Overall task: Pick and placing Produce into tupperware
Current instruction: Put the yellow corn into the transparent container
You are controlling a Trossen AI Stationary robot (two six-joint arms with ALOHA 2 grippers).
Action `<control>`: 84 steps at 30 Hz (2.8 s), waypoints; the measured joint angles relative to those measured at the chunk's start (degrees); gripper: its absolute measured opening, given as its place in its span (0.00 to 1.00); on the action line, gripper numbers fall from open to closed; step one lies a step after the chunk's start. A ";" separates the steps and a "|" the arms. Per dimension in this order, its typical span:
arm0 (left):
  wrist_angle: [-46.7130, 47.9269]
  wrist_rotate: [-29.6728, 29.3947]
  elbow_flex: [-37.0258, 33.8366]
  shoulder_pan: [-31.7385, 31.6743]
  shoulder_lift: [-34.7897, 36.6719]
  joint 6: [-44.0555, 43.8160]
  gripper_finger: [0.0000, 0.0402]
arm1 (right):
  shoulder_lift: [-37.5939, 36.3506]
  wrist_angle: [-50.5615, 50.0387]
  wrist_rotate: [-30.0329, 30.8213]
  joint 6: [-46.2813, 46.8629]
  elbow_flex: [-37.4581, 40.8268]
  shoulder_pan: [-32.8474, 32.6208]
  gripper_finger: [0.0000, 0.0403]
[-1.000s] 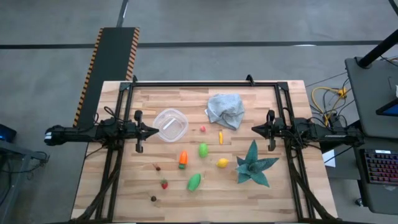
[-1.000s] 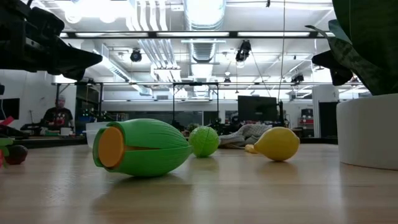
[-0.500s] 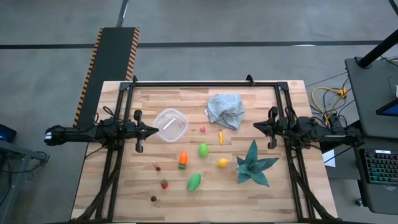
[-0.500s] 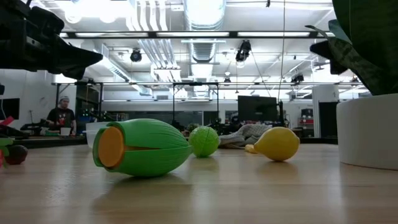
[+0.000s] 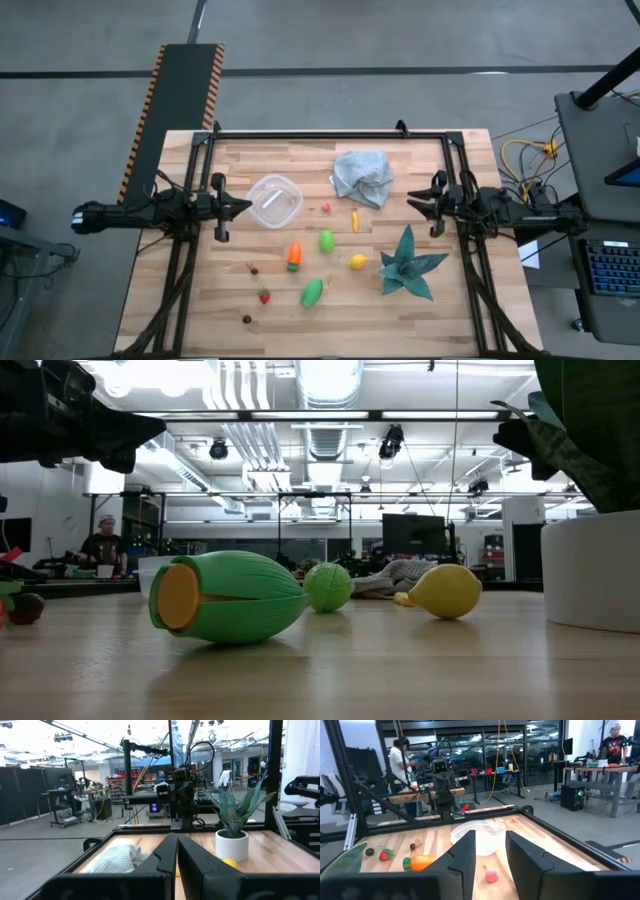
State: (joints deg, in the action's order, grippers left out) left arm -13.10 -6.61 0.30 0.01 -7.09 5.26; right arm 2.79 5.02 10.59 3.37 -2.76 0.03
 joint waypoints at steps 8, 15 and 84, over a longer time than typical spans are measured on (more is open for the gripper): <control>-0.19 -3.56 0.19 0.00 -0.01 -0.10 0.05 | 2.77 -0.34 3.48 -1.60 -3.24 0.02 0.40; -0.22 -7.36 0.72 0.00 -0.33 -0.33 0.23 | 15.11 -3.25 6.15 -1.95 -15.55 0.00 0.53; -0.51 -7.25 0.69 0.02 -0.32 -0.39 0.31 | 102.36 -55.28 0.92 43.42 -74.84 1.51 0.50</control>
State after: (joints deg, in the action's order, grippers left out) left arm -13.61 -13.86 0.99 0.03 -7.42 4.87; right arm 105.14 -50.27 11.51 46.79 -77.61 1.54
